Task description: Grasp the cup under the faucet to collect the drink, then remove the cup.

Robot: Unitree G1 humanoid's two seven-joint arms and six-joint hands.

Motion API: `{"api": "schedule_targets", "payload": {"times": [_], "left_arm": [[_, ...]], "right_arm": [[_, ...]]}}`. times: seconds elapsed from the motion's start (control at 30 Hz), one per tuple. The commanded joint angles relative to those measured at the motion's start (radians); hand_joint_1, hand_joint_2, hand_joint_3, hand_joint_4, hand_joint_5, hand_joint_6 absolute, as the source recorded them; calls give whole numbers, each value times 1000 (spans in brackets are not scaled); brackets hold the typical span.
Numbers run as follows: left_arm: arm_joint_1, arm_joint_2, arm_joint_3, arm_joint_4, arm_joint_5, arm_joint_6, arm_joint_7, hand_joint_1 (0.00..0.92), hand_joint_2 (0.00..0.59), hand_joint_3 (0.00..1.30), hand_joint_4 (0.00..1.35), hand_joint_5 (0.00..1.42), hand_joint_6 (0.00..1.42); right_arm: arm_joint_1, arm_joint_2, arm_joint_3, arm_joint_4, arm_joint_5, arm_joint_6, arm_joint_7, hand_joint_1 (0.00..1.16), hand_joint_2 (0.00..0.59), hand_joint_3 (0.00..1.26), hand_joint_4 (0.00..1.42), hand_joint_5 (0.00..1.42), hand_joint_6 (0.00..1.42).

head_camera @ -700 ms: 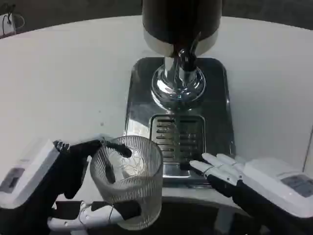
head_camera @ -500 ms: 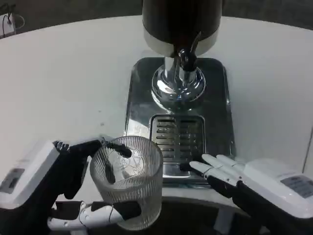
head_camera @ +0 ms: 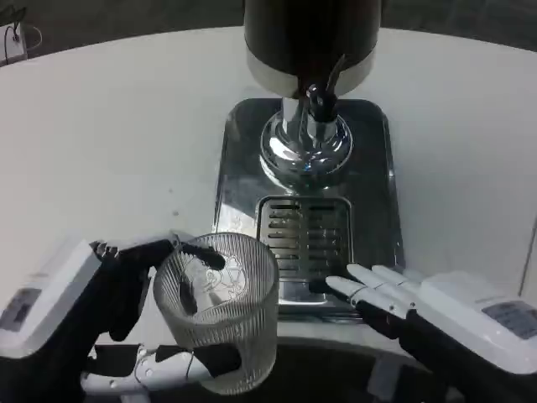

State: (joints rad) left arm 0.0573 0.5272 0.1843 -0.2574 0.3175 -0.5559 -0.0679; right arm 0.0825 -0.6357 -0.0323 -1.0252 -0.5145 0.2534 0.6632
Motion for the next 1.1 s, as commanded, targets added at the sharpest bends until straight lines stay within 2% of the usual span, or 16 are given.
{"api": "schedule_targets", "payload": {"times": [0.03,0.37,0.57,1.1], "left_arm": [[-30,-16,0,-1,-12,-2,2,365,79,999,1102,1352,1424],[-141,-79,-75,53,63,40,18,365,78,999,1102,1352,1424],[-233,-120,-120,133,136,61,51,365,78,999,1102,1352,1424],[-462,-128,-191,386,239,76,144,365,78,999,1102,1352,1424]], "right_arm": [[17,5,-17,-21,3,2,8,442,475,74,0,0,0],[63,21,-86,-22,25,-32,6,442,475,74,0,0,0],[98,36,-140,-22,49,-65,10,442,475,74,0,0,0],[207,75,-312,-22,143,-182,19,442,475,74,0,0,0]]}}
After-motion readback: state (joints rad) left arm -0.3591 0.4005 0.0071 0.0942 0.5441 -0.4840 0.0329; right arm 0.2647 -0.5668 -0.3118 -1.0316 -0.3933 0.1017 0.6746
